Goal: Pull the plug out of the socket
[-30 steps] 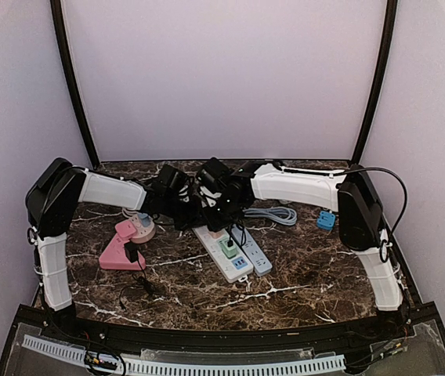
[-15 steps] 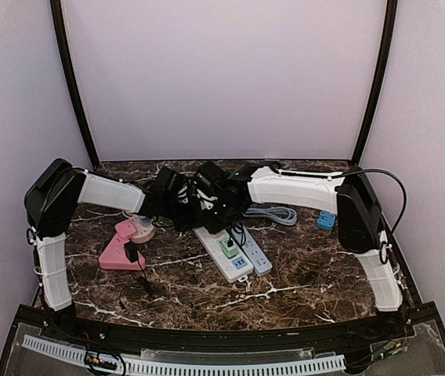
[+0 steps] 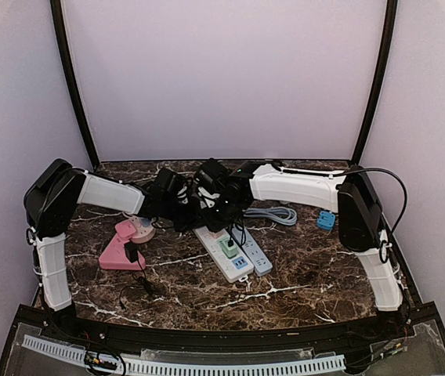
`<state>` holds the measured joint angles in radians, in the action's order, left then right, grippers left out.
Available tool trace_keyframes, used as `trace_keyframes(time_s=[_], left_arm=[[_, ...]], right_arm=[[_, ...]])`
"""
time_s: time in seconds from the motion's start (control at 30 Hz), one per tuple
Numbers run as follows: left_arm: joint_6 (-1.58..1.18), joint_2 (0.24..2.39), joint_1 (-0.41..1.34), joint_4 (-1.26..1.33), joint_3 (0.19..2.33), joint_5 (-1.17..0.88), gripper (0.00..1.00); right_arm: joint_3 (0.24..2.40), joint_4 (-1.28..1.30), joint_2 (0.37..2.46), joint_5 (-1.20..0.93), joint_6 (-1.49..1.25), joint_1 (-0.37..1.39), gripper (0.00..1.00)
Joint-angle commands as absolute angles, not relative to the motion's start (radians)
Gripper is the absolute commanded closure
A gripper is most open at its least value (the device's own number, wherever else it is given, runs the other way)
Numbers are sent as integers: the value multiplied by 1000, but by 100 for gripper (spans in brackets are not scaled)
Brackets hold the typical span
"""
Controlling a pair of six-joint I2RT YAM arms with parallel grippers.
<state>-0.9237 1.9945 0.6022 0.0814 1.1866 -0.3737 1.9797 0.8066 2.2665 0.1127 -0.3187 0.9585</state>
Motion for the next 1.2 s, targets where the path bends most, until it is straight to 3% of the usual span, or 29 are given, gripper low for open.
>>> trace_keyframes(time_s=[0.0,0.67,1.17], left_arm=[[-910,2025,601,-85,1121,-316,100],[-896,2023,601,-105,1151,-320,100],[-834,1942,630,-187,1336,-356,100]], right_arm=[[2042,773,2163,90,-308,933,100],[1995,752,2057,111,-298,900,100],[1910,611,2046,-176,-314,663,100]])
